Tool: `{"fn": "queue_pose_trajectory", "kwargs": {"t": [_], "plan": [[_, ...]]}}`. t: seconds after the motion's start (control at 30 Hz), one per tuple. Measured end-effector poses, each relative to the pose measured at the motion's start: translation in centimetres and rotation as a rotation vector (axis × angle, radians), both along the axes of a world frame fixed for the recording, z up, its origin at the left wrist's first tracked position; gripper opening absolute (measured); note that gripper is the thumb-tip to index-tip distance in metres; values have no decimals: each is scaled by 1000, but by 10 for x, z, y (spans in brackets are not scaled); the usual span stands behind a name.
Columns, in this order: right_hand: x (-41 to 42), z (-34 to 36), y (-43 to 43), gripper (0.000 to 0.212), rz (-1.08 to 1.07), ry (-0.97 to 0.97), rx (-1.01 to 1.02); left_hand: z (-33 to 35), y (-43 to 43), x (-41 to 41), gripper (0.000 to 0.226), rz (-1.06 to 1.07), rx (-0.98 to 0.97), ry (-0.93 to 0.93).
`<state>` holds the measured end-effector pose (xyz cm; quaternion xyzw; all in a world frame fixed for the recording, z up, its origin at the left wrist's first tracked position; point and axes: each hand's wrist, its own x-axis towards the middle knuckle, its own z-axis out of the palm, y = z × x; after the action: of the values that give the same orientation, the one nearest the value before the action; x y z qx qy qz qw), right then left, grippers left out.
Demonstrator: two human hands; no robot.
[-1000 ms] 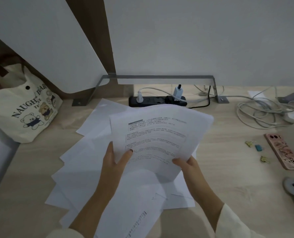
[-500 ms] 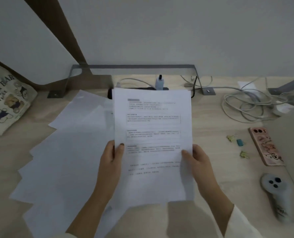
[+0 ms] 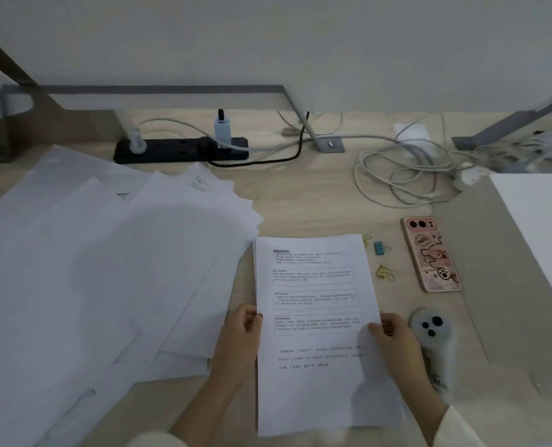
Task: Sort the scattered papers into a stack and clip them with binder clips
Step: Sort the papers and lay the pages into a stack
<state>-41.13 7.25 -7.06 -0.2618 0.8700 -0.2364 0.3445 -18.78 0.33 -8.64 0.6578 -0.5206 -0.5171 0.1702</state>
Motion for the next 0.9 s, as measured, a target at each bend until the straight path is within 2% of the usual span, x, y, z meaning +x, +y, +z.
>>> {"fn": "queue_pose_trajectory", "kwargs": {"t": [0.17,0.3,0.4,0.53,0.67,0.8,0.9], "plan": [[-7,-1,-4,19,37,-2,13,-3,0,-3,11,-43,-44,-71],[-6,3,-9,37,100,191,19,2,-1,1,19,-98,-100,-153],[2,12,-25,39,180,179,-26,9,-4,18,22,-40,-216,-210],[35,18,-61,29,352,102,-111,15,-7,59,25,11,-324,-247],[99,18,-95,24,597,16,-146,18,0,119,28,87,-386,-381],[173,17,-114,24,850,-56,-185,18,19,187,35,238,-295,-463],[226,16,-119,29,1045,-65,-224,18,37,233,61,237,-195,-563]]}}
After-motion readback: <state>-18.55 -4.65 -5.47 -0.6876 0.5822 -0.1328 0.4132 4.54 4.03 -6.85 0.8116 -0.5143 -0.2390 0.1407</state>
